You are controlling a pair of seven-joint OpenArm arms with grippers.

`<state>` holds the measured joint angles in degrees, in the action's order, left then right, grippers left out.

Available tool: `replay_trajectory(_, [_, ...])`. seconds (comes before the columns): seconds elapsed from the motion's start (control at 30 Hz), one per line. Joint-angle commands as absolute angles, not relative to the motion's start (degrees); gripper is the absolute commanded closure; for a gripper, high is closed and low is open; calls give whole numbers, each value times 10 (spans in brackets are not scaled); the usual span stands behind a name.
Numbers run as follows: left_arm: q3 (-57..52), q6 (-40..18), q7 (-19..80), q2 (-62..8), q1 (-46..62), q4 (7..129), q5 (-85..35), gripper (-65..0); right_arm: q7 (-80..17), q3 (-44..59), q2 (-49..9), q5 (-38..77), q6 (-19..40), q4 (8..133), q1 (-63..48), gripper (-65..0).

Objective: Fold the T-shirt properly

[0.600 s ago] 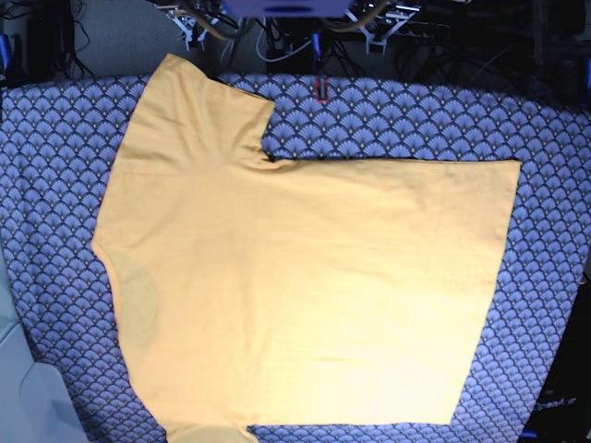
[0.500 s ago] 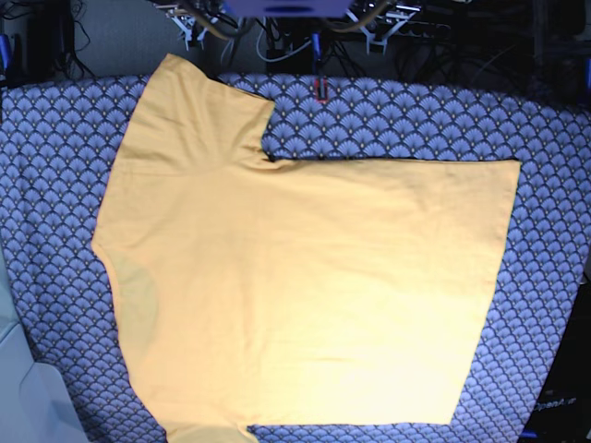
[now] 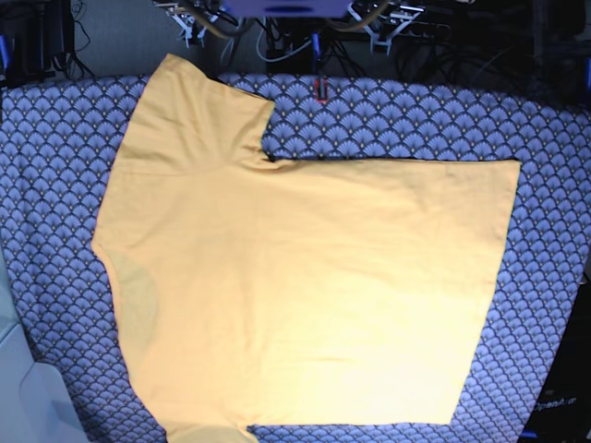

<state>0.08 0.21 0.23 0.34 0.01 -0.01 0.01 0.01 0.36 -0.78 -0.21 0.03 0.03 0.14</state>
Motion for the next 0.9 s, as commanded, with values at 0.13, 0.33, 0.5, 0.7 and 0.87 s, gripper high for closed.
replay_trajectory(0.13, [0,2,5,4,2,0,4,-1,4,5,-7,-2,6,0,1,0])
replay_trajectory(0.33, [-2,2,1,4,13,0,2,-1,63,5,-8,-1,5,0,-16,0])
replay_trajectory(0.5, [-2,2,1,5,11,0,1,-1,67,5,-8,-1,5,0,-20,0])
replay_trajectory(0.7, [-2,2,1,5,10,0,1,0,66,5,-8,-1,5,0,-20,0])
replay_trajectory(0.87, [-2,0,0,4,13,0,1,0,69,5,-8,-1,5,0,-22,0])
